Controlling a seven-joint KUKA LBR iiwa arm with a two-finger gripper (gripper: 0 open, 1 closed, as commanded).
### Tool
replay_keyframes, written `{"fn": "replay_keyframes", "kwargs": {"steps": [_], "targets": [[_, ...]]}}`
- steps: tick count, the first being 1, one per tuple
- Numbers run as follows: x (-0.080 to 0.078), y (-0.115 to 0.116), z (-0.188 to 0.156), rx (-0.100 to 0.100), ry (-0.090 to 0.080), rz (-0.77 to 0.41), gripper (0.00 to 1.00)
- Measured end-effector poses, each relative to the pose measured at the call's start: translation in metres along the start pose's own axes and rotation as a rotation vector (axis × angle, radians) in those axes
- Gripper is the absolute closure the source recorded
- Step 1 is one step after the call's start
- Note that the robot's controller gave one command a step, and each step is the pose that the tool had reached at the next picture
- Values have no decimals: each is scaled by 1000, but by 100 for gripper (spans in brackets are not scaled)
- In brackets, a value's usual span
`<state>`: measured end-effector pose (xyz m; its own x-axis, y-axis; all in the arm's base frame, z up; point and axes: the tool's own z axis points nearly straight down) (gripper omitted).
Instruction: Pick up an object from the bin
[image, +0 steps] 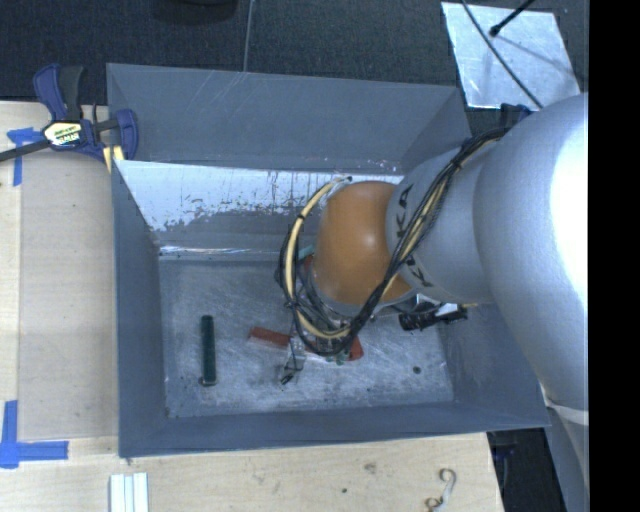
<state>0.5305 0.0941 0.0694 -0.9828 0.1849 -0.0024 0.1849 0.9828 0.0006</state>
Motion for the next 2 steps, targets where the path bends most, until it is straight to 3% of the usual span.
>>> {"fn": "replay_keyframes", "kwargs": {"steps": [1,2], "targets": [[-1,0,-1,-1,-3,1,100],[-4,-1,-77,-2,-7,2,100]]}}
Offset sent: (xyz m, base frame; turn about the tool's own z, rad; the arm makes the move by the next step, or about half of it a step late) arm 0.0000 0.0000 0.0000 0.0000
